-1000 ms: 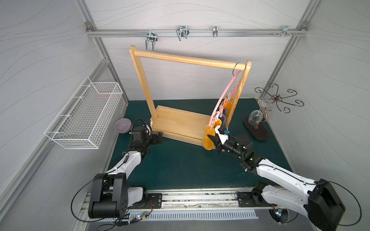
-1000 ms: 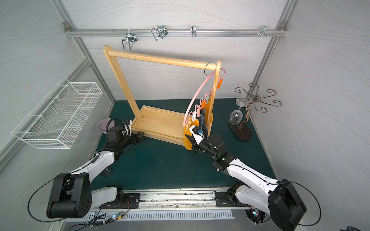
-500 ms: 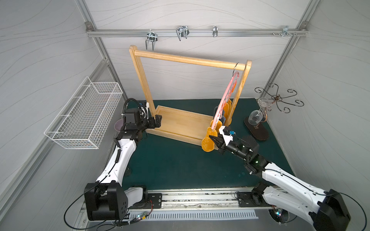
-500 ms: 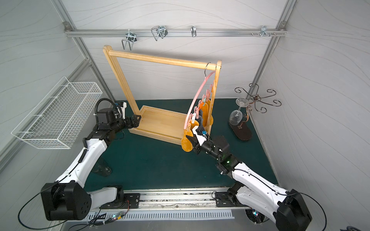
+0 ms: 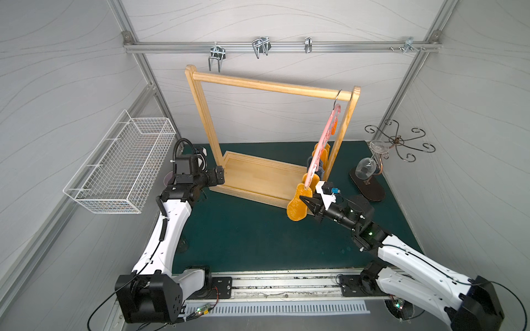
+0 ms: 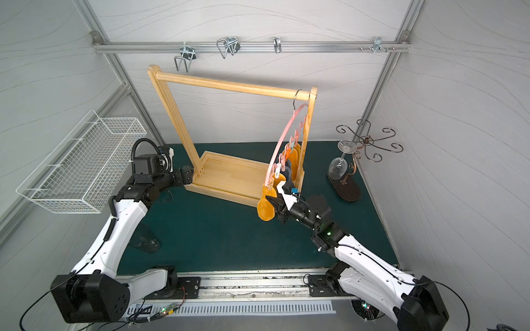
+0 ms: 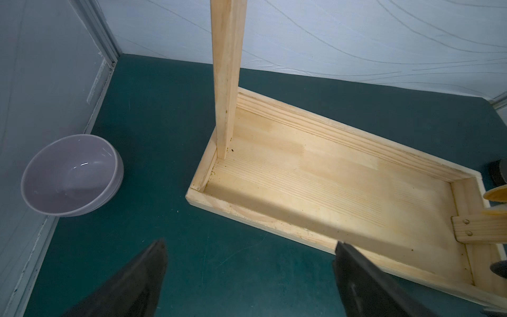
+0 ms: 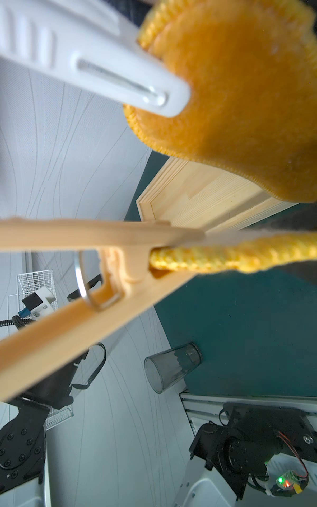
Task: Take the shoe insoles off the hanger
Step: Remove the insole from the hanger.
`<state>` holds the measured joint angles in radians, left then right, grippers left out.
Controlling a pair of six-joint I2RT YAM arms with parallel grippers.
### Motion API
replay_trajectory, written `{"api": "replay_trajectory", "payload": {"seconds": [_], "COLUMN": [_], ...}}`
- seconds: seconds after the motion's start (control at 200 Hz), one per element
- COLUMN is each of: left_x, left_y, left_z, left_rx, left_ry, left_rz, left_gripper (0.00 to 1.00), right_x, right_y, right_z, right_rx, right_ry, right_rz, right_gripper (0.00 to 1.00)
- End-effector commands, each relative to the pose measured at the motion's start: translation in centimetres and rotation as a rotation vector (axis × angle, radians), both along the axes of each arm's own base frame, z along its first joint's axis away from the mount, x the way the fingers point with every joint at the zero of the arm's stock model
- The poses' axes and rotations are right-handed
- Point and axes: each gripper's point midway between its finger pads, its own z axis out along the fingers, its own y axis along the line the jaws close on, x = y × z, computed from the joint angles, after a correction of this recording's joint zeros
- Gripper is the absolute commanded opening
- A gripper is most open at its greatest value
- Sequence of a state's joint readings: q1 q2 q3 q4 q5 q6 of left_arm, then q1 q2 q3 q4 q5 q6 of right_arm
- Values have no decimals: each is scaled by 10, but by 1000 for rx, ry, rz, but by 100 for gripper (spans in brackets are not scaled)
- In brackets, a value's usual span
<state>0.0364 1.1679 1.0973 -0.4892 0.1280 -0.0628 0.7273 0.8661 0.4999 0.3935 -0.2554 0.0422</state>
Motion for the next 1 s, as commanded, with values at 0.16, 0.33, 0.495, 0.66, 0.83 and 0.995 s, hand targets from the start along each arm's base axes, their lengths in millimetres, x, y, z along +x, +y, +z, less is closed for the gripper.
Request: {"api": "replay_trajectory", "payload": {"seconds": [0.16, 0.33, 0.495, 0.66, 0.83, 0.995], "left_x": [-19, -43, -71, -109, -131, -148], "left_y": [-50, -95, -132, -171, -201, -223], "left_z": [26, 30, 35, 27, 15, 8], "left_rx": [-121, -288, -401, -390, -365, -353], "left_ry": [12, -12, -31, -27, 11, 14], "left_rz": [-293, -555, -799, -1058, -1206, -1338], "left_gripper": [100, 100, 100, 100, 97, 91], "right_x": [-15, -17, -12, -2, -6, -7], "right_y": [5, 7, 11, 15, 23, 27], "right_z": [22, 33, 45, 48, 54, 57], "right_rx": [75, 132, 197, 240, 264, 305], "right_ry": [15, 63, 131, 205, 225, 252], "right_rz": [73, 94, 97, 71, 132, 162], "right_gripper": [11, 11, 8, 2, 2, 2]}}
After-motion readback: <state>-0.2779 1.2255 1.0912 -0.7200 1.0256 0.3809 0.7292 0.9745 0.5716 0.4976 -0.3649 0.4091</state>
